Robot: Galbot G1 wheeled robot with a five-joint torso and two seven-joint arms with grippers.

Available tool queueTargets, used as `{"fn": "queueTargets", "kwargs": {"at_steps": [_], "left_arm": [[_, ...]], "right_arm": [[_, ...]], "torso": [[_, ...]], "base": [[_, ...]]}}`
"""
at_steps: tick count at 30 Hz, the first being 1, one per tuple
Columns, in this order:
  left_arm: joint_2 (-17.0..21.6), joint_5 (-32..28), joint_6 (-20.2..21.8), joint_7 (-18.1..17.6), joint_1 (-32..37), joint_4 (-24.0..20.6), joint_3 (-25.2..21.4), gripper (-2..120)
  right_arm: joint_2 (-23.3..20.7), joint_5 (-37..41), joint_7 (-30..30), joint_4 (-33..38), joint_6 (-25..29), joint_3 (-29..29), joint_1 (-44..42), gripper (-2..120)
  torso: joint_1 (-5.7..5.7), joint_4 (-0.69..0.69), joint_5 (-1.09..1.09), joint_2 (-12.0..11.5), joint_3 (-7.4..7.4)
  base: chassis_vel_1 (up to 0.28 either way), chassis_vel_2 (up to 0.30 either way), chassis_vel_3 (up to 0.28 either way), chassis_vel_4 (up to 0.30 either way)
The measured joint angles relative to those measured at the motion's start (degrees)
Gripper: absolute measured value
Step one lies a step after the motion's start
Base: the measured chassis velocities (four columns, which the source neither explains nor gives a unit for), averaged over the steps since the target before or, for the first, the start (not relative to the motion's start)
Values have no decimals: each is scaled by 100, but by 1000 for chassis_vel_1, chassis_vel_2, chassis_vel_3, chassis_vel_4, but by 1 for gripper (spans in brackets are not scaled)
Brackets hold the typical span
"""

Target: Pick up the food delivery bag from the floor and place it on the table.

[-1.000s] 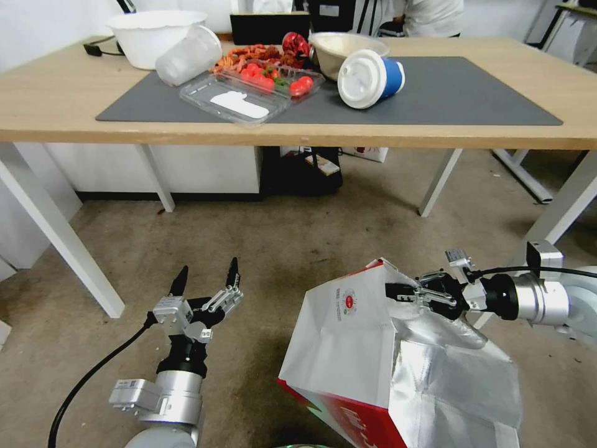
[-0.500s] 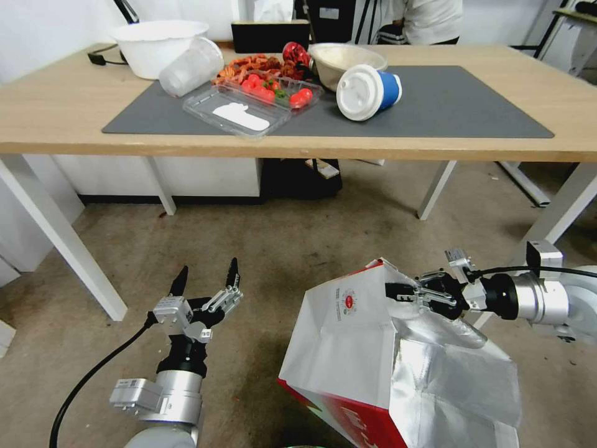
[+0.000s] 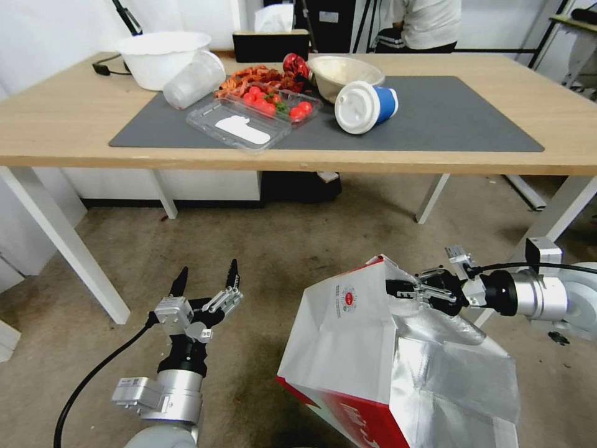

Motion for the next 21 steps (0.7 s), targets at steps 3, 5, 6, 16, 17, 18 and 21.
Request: {"fn": "queueTargets", "kwargs": {"at_steps": [3,5,6,16,17,18,21], "left_arm": [[0,-1,1,-2,-6,11,-1,100],[2,-2,5,-4,-17,15,-2,100],[5,-6,8,-8,-27,16,-4,100],[32,-24,17,-17,-38,23,-8,100],[38,-25,17,-18,-36,23,-9,100],[41,-26,17,-20,-34,23,-9,100],[45,-28,17,-24,-31,20,-9,100]], "right_arm": [[-2,6,-3,-3,-2,-14,27,0],[-16,14,-13,-8,-3,-19,47,0],[-27,19,-21,-9,-3,-19,52,0],[-29,31,-31,27,-14,8,15,0],[-26,31,-33,30,-14,10,2,0],[-25,31,-35,33,-14,14,-5,0],[-24,30,-40,43,-15,29,-21,0]], "torso": [[12,0,0,48,35],[30,0,0,108,78],[43,0,0,152,110],[105,0,0,373,267],[114,0,0,406,293],[119,0,0,427,309],[135,0,0,488,353]], "base": [[0,0,0,0],[0,0,0,0],[0,0,0,0],[0,0,0,0],[0,0,0,0],[0,0,0,0],[0,0,0,0]]}}
